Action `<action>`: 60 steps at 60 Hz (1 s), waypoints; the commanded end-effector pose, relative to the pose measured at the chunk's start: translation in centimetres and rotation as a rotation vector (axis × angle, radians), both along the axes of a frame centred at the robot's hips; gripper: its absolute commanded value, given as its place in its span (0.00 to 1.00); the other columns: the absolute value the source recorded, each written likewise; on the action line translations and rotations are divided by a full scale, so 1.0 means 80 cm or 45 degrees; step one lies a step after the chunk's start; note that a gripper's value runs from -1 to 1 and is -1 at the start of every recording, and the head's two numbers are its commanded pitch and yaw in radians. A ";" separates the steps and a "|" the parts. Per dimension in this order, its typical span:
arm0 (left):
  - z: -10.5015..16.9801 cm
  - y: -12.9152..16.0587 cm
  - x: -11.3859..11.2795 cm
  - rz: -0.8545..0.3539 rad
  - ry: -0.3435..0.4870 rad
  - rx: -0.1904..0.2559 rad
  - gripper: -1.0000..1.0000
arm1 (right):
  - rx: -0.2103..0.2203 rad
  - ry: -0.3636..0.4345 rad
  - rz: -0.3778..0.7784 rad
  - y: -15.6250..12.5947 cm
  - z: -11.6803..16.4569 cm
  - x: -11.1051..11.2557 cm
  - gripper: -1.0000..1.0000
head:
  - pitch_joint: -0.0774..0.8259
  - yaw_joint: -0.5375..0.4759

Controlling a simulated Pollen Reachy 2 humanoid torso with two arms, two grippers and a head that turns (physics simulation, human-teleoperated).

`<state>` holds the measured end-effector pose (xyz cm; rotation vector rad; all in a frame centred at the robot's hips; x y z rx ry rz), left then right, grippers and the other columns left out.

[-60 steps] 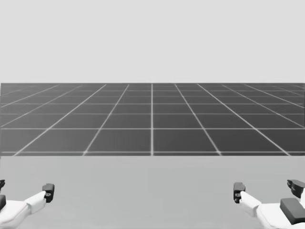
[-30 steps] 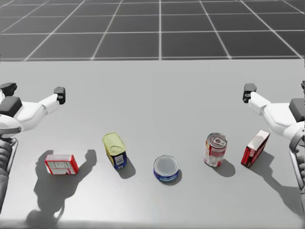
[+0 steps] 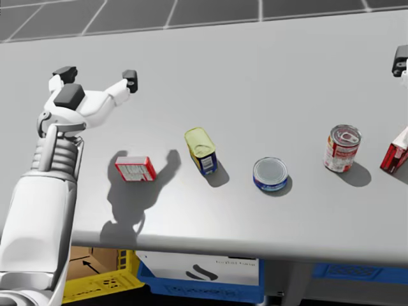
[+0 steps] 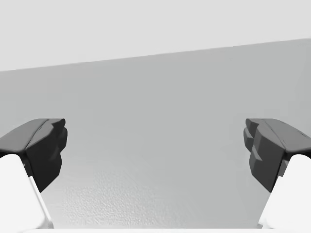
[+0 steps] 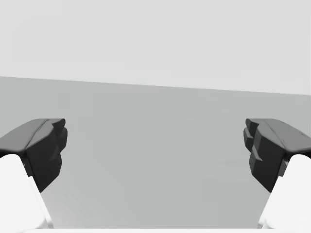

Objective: Pick up the potted meat can and lift it.

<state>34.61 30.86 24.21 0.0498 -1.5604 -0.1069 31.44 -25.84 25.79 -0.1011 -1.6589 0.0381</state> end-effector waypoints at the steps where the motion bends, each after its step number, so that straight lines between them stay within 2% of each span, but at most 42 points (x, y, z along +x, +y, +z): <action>1: 0.007 -0.009 -0.008 -0.059 0.027 -0.028 0.00 | 0.001 -0.001 -0.001 0.001 0.000 0.000 0.00 | 0.86 0.72; 4: 0.011 -0.012 -0.013 -0.077 0.036 -0.034 0.00 | 0.002 0.000 -0.002 0.001 0.000 0.000 0.00 | 0.86 0.72; 5: 0.016 -0.015 -0.020 -0.112 0.064 -0.060 0.00 | 0.000 0.000 -0.002 0.001 0.000 0.000 0.00 | 0.86 0.72; 8: 0.021 -0.018 -0.027 -0.141 0.092 -0.077 0.00 | 0.002 0.001 -0.002 0.001 -0.001 0.000 0.00 | 0.85 0.73; 10: 0.027 -0.021 -0.036 -0.181 0.151 -0.081 0.00 | 0.001 0.003 -0.003 0.001 -0.001 0.001 0.00 | 0.84 0.74; 14: 0.032 -0.022 -0.044 -0.244 0.258 -0.052 0.00 | 0.001 0.006 -0.003 0.001 -0.001 0.001 0.00 | 0.83 0.75; 16: 0.036 -0.022 -0.051 -0.354 0.342 -0.051 0.00 | 0.000 0.007 -0.002 0.002 -0.002 0.001 0.00 | 0.83 0.75; 21: 0.038 -0.022 -0.063 -0.504 0.423 0.025 0.00 | -0.002 0.011 -0.004 0.002 -0.003 0.002 0.00 | 0.82 0.76; 23: 0.037 -0.020 -0.067 -0.582 0.487 0.086 0.00 | -0.002 0.013 -0.005 0.002 -0.003 0.002 0.00 | 0.82 0.76; 27: 0.035 -0.018 -0.071 -0.657 0.553 0.131 0.00 | -0.002 0.014 -0.007 0.002 -0.003 0.003 0.00 | 0.82 0.76; 31: 0.031 -0.014 -0.079 -0.819 0.672 0.178 0.00 | -0.002 0.015 -0.008 0.002 -0.004 0.003 0.00 | 0.82 0.76; 35: 0.026 -0.011 -0.082 -0.931 0.739 0.191 0.00 | -0.003 0.017 -0.008 0.002 -0.004 0.004 0.00 | 0.82 0.77; 46: 0.012 -0.019 -0.078 -1.033 0.799 0.223 0.00 | 0.000 0.016 -0.006 0.001 -0.004 0.005 0.00 | 0.81 0.77; 60: -0.016 -0.049 -0.063 -1.127 0.849 0.247 0.00 | 0.001 0.017 -0.002 0.000 -0.004 0.006 0.00 | 0.82 0.77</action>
